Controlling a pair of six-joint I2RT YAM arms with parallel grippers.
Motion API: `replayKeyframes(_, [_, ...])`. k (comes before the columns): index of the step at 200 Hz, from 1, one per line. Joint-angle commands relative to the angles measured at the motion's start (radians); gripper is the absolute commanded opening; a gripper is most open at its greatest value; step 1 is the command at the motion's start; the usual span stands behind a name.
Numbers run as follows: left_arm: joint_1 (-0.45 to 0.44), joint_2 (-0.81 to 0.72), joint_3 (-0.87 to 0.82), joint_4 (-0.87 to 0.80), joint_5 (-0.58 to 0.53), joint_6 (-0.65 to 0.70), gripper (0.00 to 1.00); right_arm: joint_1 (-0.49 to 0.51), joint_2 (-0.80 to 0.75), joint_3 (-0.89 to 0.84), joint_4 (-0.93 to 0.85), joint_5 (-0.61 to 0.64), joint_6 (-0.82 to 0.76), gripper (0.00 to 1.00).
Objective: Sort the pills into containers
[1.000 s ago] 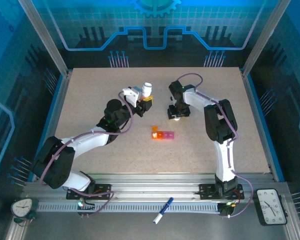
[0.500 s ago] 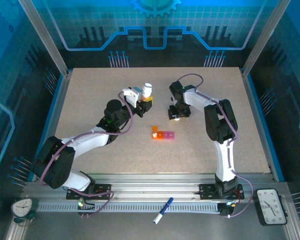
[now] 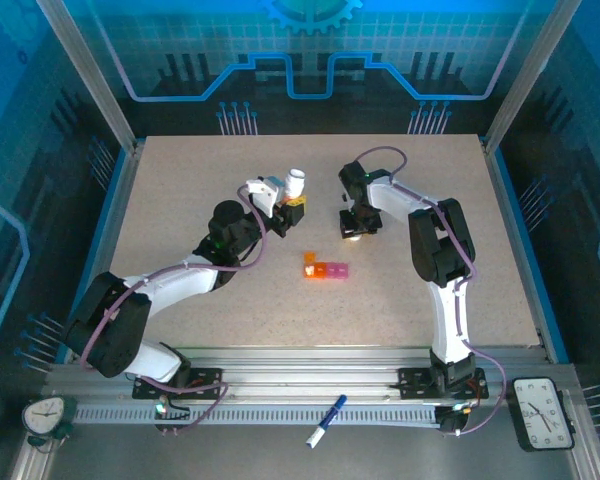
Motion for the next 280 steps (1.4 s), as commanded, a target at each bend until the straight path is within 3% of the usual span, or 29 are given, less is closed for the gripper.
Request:
replayKeyframes(1, [0.011, 0.013, -0.008, 0.042, 0.034, -0.006, 0.00, -0.004, 0.009, 0.001, 0.010, -0.010, -0.009, 0.39])
replayKeyframes(45, [0.012, 0.045, -0.015, 0.077, 0.062, 0.003, 0.00, -0.009, -0.073, -0.031, 0.029, -0.017, -0.003, 0.35])
replayKeyframes(139, [0.012, 0.215, -0.047, 0.310, 0.087, -0.011, 0.00, -0.069, -0.250, 0.000, -0.046, -0.192, 0.017, 0.34])
replayKeyframes(219, [0.009, 0.339, -0.037, 0.410, 0.133, 0.022, 0.00, -0.074, -0.299, 0.248, -0.288, -0.294, -0.087, 0.35])
replayKeyframes(280, [0.000, 0.336, -0.006, 0.311, 0.186, 0.098, 0.00, -0.068, -0.260, 0.408, -0.390, -0.402, -0.130, 0.35])
